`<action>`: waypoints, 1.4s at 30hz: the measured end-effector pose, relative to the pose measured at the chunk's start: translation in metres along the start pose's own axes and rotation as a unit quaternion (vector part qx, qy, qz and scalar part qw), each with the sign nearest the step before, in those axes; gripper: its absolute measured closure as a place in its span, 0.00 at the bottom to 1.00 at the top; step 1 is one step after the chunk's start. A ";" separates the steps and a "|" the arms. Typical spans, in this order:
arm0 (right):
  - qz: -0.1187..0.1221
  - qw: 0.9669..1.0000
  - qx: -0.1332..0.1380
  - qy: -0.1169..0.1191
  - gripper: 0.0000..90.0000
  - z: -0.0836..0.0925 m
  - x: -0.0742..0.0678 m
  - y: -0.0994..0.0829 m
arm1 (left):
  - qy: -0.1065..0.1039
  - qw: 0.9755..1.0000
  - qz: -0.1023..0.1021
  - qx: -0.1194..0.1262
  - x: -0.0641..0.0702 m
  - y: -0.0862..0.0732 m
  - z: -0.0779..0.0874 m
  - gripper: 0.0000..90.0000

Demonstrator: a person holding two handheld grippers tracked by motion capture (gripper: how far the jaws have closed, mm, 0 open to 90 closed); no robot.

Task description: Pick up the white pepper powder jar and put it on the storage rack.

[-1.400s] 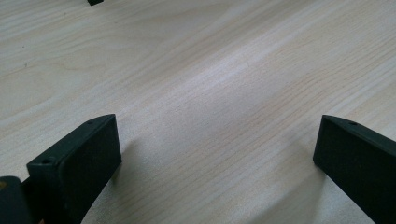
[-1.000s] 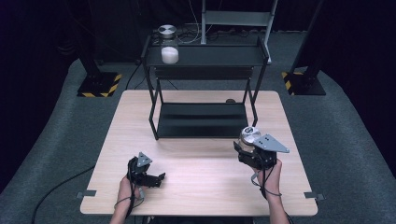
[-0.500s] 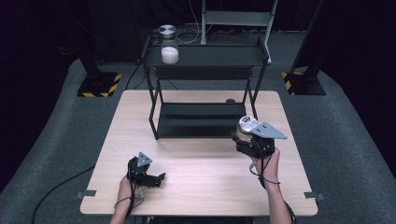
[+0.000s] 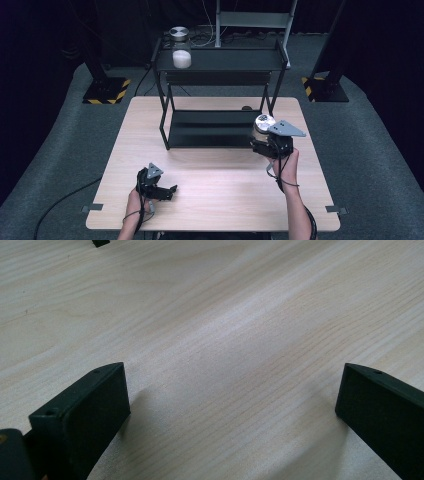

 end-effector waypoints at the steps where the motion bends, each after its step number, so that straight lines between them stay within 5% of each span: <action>1: -0.001 1.000 0.000 -0.001 0.33 -0.001 0.000 0.001 | 0.000 1.000 0.000 0.000 0.000 0.000 0.000 0.00; 42: 0.020 1.000 0.009 -0.015 0.33 -0.018 -0.001 0.067 | 0.000 1.000 0.000 0.000 0.000 0.000 0.000 0.00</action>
Point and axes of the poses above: each handheld gripper's, and its own axes: z roughly backward along the jaws, y roughly out of its top, x roughly to its right, the point moved 2 cm from there along -z, roughly forward along the jaws, and after that the axes turned 11 degrees about -z, right-handed, at the moved point
